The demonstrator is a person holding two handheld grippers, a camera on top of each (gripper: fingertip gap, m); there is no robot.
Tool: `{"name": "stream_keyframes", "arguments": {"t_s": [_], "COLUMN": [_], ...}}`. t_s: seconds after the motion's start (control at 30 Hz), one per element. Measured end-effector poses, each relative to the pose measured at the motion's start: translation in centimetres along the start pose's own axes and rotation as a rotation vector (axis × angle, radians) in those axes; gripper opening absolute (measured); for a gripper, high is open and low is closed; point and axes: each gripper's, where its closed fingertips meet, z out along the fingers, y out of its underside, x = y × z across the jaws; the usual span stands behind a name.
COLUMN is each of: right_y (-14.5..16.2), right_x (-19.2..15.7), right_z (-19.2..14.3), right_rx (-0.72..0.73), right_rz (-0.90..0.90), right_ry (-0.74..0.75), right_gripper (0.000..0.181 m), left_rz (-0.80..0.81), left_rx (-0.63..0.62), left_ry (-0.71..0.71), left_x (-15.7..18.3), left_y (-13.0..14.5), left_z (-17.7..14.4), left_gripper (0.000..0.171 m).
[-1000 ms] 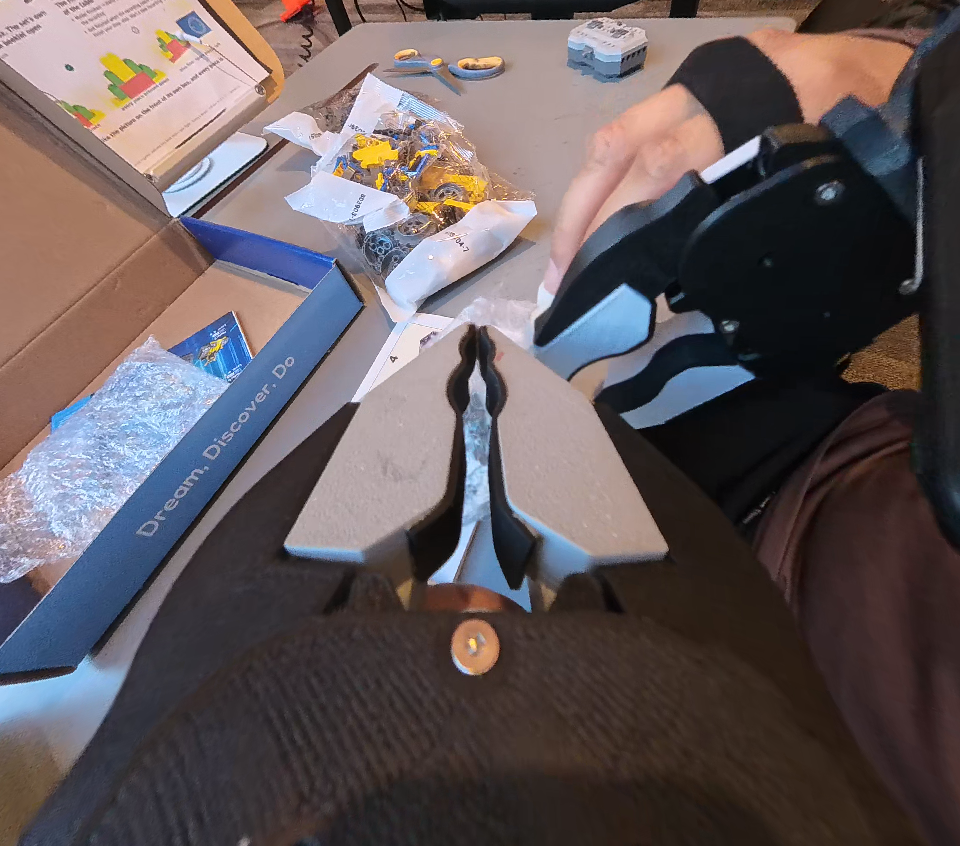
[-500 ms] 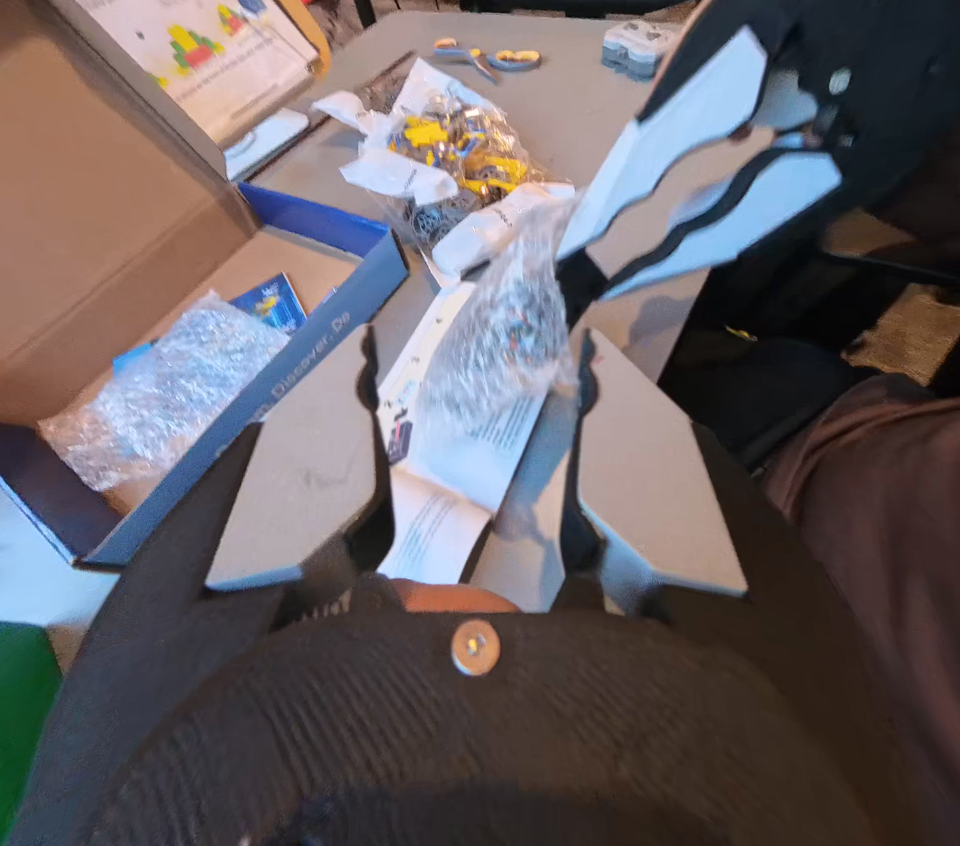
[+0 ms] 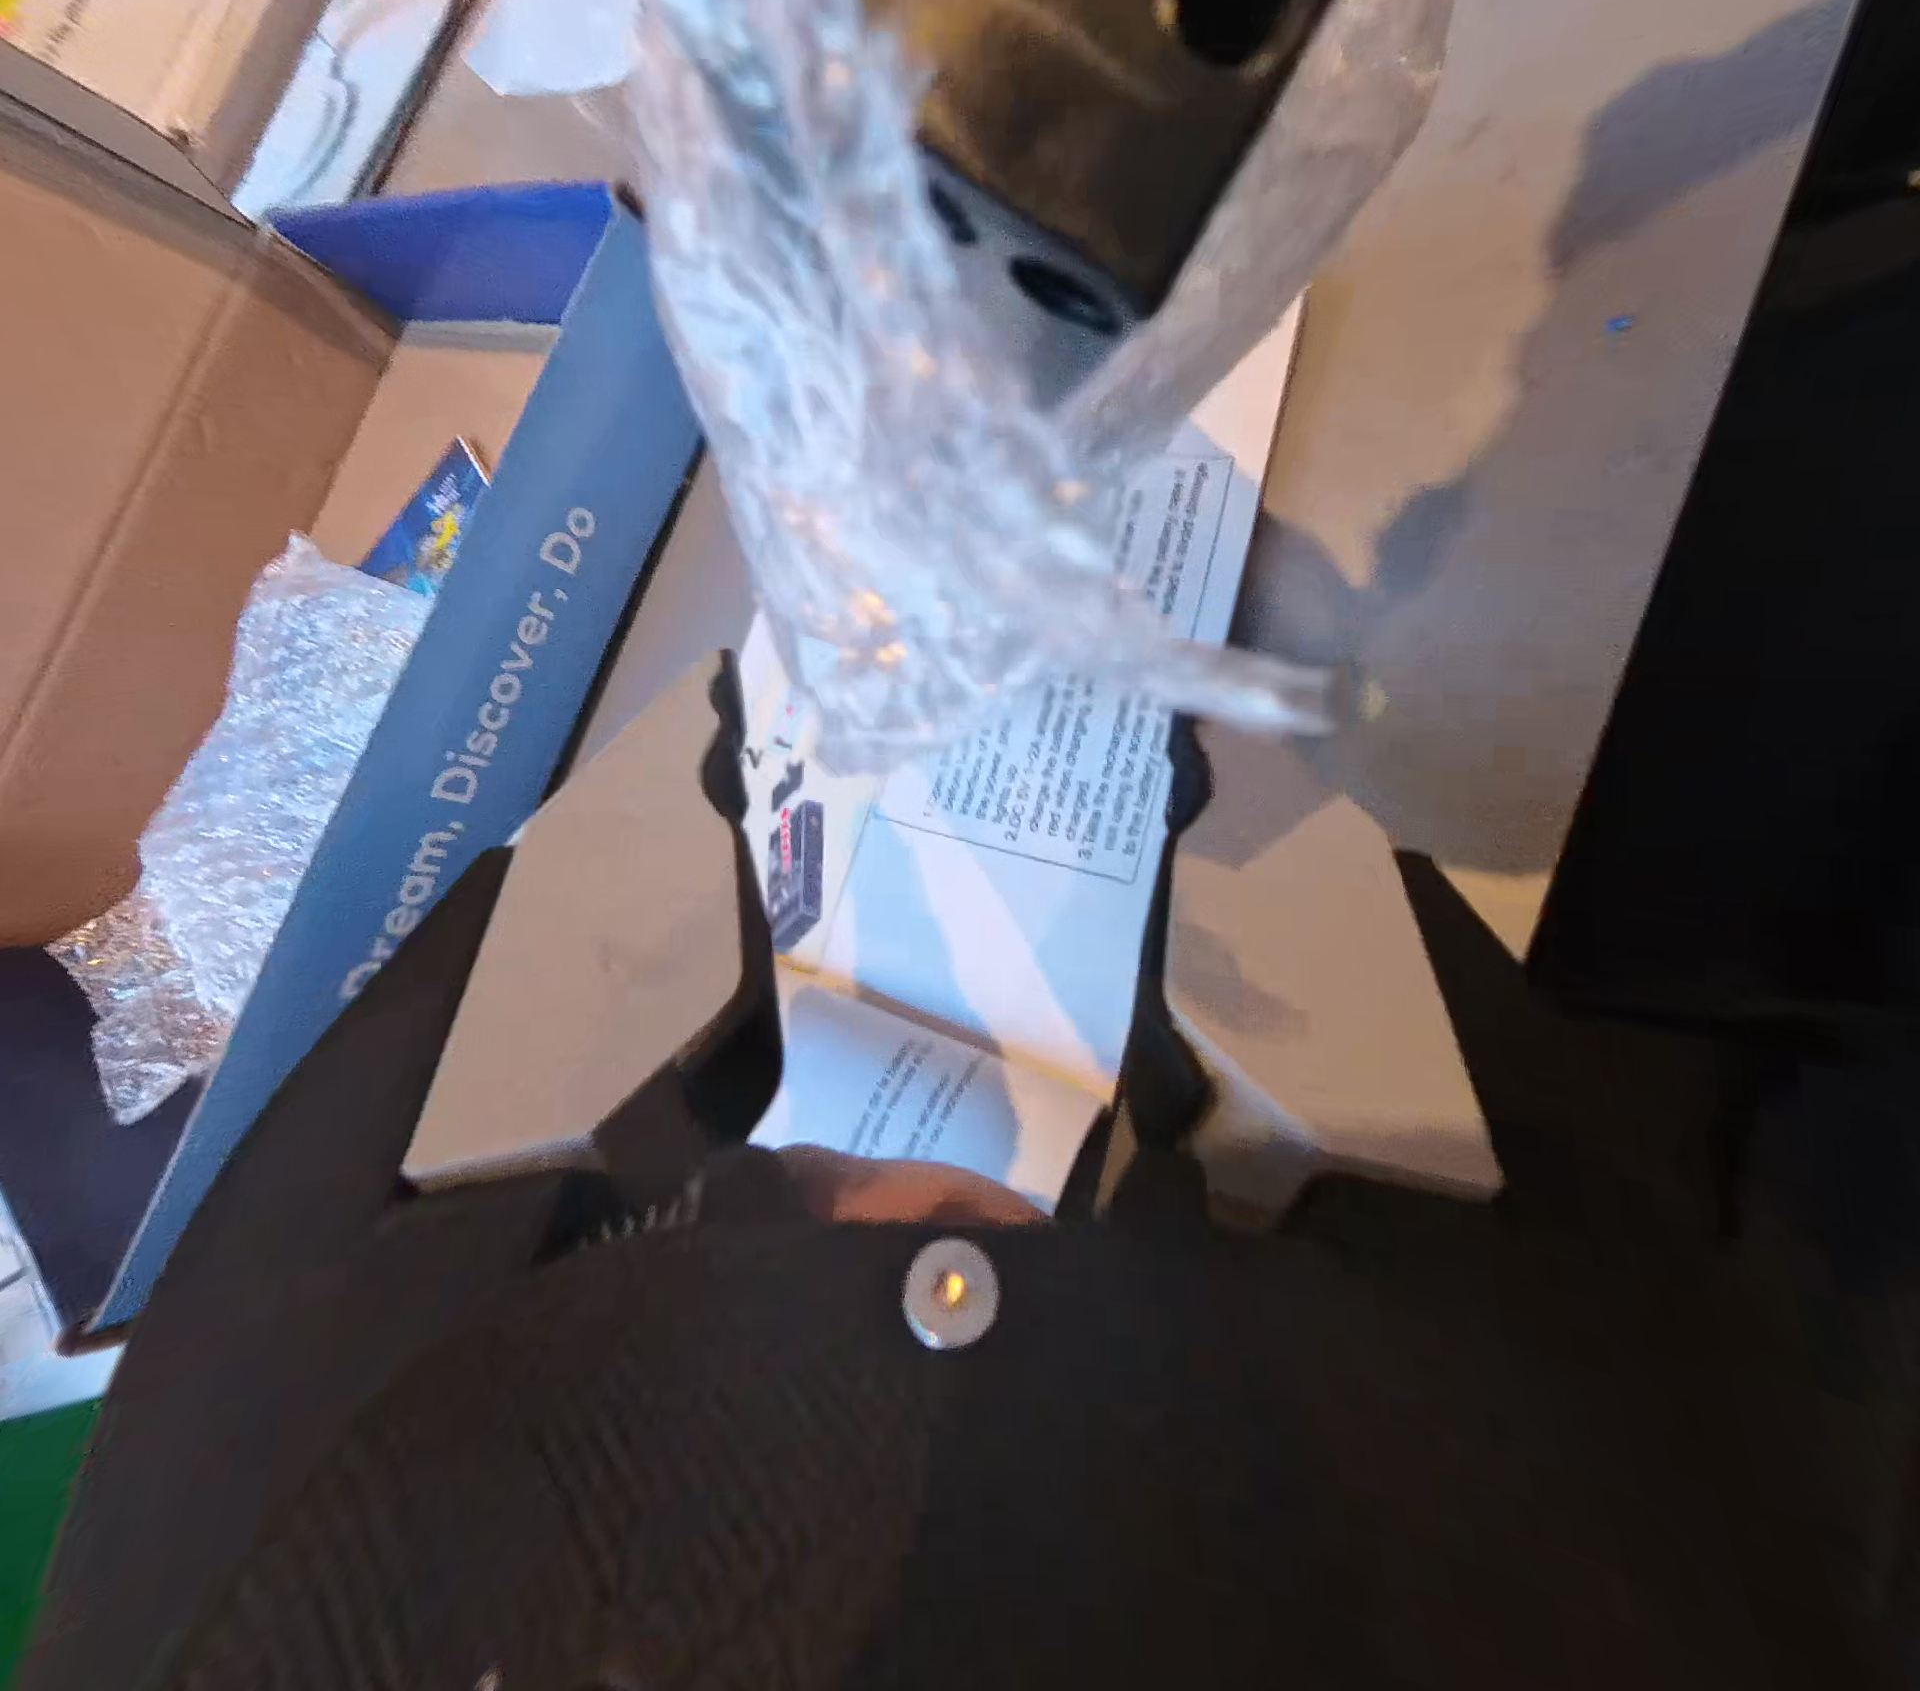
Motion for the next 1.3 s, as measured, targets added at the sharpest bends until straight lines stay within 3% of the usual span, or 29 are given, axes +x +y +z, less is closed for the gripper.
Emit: {"name": "stream_keyframes", "arguments": {"t_s": [0.1, 0.2, 0.27, 0.37, 0.6, 0.7, 0.73, 0.87, 0.93, 1.1, 1.2, 1.3], "right_y": [-0.9, -1.9, -3.0, -4.2, -2.2, -2.5, -2.7, -1.8, -1.2, -0.9, -2.1, -4.6], "right_x": [0.1, 0.0, -0.2, -0.4, 0.1, 0.6, 0.6, 0.6, 0.2, -0.3, -0.3, -0.1], "right_z": [-0.8, -1.5, -2.2, -3.3, -3.1, -3.3, -3.4, -2.5, -1.8, -1.4, -2.1, -4.0], "right_rx": [0.052, 0.111, 0.169, 0.234, 0.146, 0.157, 0.160, 0.080, 0.036, -0.006, 0.037, 0.174], "right_rz": [0.017, 0.023, 0.030, 0.038, 0.041, 0.056, 0.062, 0.025, -0.003, -0.065, -0.108, -0.093], "right_ry": [-0.009, -0.018, -0.040, -0.059, -0.037, -0.007, -0.005, 0.026, 0.022, 0.014, 0.042, 0.045], "right_gripper": [0.025, 0.024, 0.024, 0.024, 0.025, 0.050, 0.051, 0.043, 0.030, 0.027, 0.027, 0.027], "left_rz": [-0.043, -0.079, -0.071, -0.015, 0.016, 0.004, 0.006, 0.045, 0.053, 0.018, -0.010, -0.007], "left_rx": [0.152, 0.423, 0.481, 0.467, 0.344, 0.313, 0.305, 0.285, 0.281, 0.283, 0.298, 0.256], "left_ry": [0.008, 0.089, 0.110, 0.110, 0.069, 0.056, 0.053, 0.037, 0.037, 0.067, 0.066, 0.050], "left_x": [-0.4, 0.6, 1.1, 1.7, 1.3, 1.2, 1.2, 1.6, 1.7, 1.8, 1.5, 1.0], "left_y": [-2.7, -6.8, -7.8, -7.6, -6.6, -6.6, -6.6, -6.7, -6.9, -6.6, -6.5, -5.3], "left_z": [-1.5, -4.4, -5.1, -4.7, -3.8, -3.5, -3.5, -3.5, -3.5, -3.4, -3.5, -2.9], "left_gripper": [0.082, 0.060, 0.047, 0.029, 0.026, 0.026, 0.026, 0.025, 0.025, 0.026, 0.027, 0.030]}}
